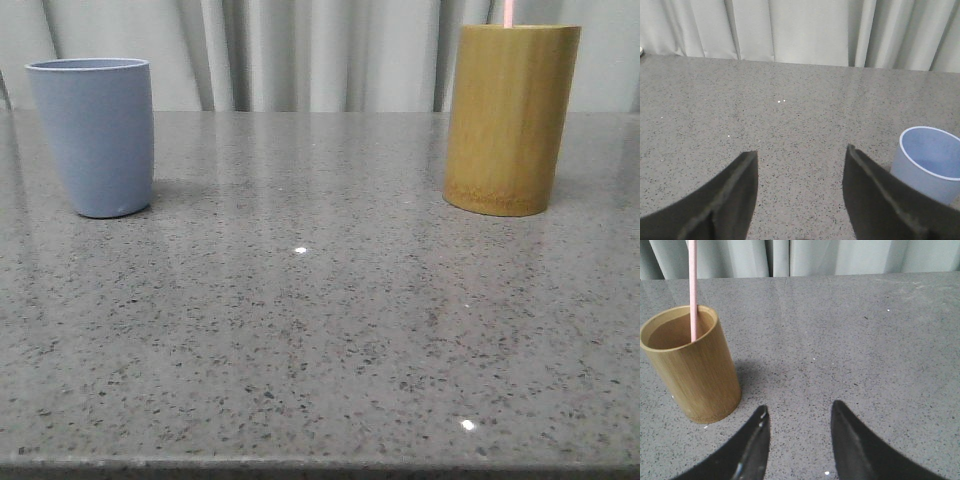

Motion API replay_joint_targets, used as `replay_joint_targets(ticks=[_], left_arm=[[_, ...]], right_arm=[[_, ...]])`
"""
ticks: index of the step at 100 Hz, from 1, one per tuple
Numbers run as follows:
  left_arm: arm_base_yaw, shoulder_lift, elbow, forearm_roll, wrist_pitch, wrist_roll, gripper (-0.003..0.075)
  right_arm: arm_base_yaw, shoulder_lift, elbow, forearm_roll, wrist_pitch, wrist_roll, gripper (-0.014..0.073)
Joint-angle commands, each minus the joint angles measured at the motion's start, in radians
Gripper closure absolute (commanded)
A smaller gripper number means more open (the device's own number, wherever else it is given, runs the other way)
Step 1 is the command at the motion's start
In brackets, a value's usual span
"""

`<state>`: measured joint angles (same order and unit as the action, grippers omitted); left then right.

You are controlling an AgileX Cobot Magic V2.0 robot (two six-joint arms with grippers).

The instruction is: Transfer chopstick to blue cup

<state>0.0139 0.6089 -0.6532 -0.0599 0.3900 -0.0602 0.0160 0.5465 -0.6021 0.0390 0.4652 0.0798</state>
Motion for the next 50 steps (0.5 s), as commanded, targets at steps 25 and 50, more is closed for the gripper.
replay_joint_targets(ticks=[25, 50], left_arm=[[0.002, 0.009, -0.046, -0.027, -0.067, -0.012, 0.0330], [0.002, 0.138, -0.186, -0.027, 0.148, -0.012, 0.0330]], right_arm=[[-0.006, 0.010, -0.037, 0.002, -0.074, -0.001, 0.0263], [-0.006, 0.010, -0.037, 0.002, -0.137, -0.001, 0.0263]])
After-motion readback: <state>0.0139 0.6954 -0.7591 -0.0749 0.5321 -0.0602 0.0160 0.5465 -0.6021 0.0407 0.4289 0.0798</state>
